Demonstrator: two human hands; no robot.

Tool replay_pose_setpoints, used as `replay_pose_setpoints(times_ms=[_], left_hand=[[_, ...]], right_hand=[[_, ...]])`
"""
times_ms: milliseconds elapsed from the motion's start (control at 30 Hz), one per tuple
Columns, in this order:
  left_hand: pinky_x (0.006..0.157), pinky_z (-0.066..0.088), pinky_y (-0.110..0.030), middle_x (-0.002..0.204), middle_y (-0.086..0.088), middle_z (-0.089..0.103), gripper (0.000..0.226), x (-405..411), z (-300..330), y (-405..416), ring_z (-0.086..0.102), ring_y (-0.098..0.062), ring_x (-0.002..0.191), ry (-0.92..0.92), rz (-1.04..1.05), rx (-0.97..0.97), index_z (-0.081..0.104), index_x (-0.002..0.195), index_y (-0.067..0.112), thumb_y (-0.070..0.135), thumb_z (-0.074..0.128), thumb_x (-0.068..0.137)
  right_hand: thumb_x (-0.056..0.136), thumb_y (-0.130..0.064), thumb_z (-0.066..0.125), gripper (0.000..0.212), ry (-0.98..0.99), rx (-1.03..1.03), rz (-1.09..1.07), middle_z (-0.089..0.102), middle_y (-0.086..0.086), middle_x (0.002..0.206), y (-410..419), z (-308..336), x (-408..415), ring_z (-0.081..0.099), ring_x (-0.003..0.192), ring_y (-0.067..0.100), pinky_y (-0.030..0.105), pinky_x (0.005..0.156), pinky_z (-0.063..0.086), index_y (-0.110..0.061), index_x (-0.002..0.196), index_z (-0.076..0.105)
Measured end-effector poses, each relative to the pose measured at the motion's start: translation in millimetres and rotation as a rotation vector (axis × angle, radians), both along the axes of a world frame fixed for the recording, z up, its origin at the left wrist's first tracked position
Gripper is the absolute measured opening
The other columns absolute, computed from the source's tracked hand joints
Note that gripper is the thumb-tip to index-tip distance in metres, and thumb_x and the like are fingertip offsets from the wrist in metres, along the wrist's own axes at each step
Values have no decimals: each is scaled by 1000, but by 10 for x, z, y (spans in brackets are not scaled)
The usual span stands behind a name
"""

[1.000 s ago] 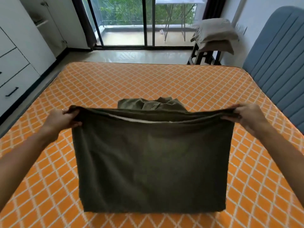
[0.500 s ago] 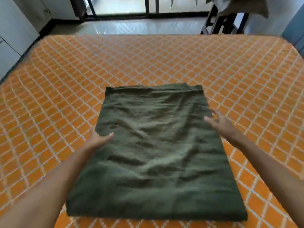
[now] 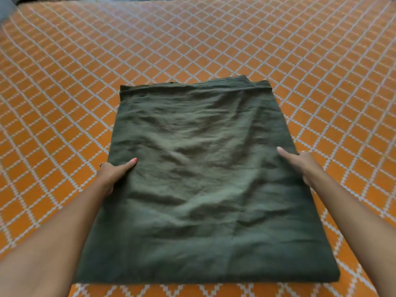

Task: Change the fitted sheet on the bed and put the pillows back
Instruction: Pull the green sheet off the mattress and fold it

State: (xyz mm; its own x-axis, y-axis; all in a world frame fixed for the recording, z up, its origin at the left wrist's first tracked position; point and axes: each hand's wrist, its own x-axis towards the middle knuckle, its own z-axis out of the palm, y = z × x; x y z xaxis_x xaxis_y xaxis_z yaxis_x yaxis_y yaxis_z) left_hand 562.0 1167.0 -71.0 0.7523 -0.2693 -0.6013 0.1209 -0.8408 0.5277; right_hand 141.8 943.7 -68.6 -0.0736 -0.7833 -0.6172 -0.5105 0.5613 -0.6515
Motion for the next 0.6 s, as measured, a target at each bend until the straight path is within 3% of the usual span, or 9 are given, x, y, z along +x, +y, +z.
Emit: replay_pose_setpoints(times_ms=[100, 167, 233, 333, 400, 467, 533, 600], left_hand=[[80, 47, -36, 113, -13, 62, 62, -77, 47, -38, 61, -32, 101, 97, 15, -52, 54, 123, -3, 34, 77, 79], [79, 50, -37, 110, -14, 66, 57, -115, 220, -28, 64, -31, 93, 211, 37, -99, 56, 123, -1, 31, 76, 80], [74, 54, -36, 97, -15, 70, 48, -157, 528, 31, 67, -29, 84, 252, 23, -146, 62, 113, 4, 33, 77, 78], [48, 50, -21, 67, 1, 71, 16, -268, 1087, 234, 67, -13, 58, 207, -23, -261, 67, 92, 14, 26, 71, 84], [49, 50, -20, 67, 2, 72, 12, -330, 1483, 476, 66, -8, 55, 174, -19, -340, 67, 88, 15, 25, 72, 83], [64, 50, -27, 79, 1, 72, 14, -323, 1823, 740, 66, -13, 68, 112, 26, -409, 69, 87, 16, 26, 74, 80], [72, 48, -30, 79, 7, 73, 14, -335, 2112, 994, 65, -13, 75, 64, 32, -466, 70, 89, 16, 25, 74, 79], [71, 47, -27, 81, 6, 73, 17, -405, 2324, 1220, 66, -7, 75, -27, -4, -505, 69, 92, 14, 22, 74, 79]], right_hand=[[82, -29, 75, 47, -47, 90, -28, 64, 14, 90, 55, 101, 110, 59, 72, 26, 35, 65, 49, 4, 113, 60], [87, -20, 70, 33, -83, 116, -42, 57, 9, 75, 130, 324, 183, 52, 61, 23, 31, 55, 40, 2, 109, 58], [89, -17, 66, 22, -115, 97, -60, 54, 6, 71, 203, 605, 196, 50, 59, 21, 30, 52, 37, -4, 102, 55], [88, -16, 67, 14, -178, 42, -66, 61, 5, 74, 414, 1118, 94, 56, 62, 18, 28, 52, 42, -7, 98, 62], [86, -15, 69, 14, -233, 0, -111, 69, 0, 74, 601, 1419, -91, 62, 60, 13, 25, 53, 49, -10, 98, 65], [71, -30, 80, 43, -322, -100, -137, 72, -10, 68, 743, 1693, -314, 66, 59, 3, 15, 54, 51, -7, 105, 66], [38, -59, 86, 85, -283, -237, -108, 72, -12, 73, 879, 1964, -502, 65, 67, -1, 11, 61, 50, -8, 103, 67], [26, -73, 82, 95, -271, -343, -87, 69, -7, 89, 1022, 2142, -688, 63, 81, 2, 14, 74, 49, -15, 98, 64]])
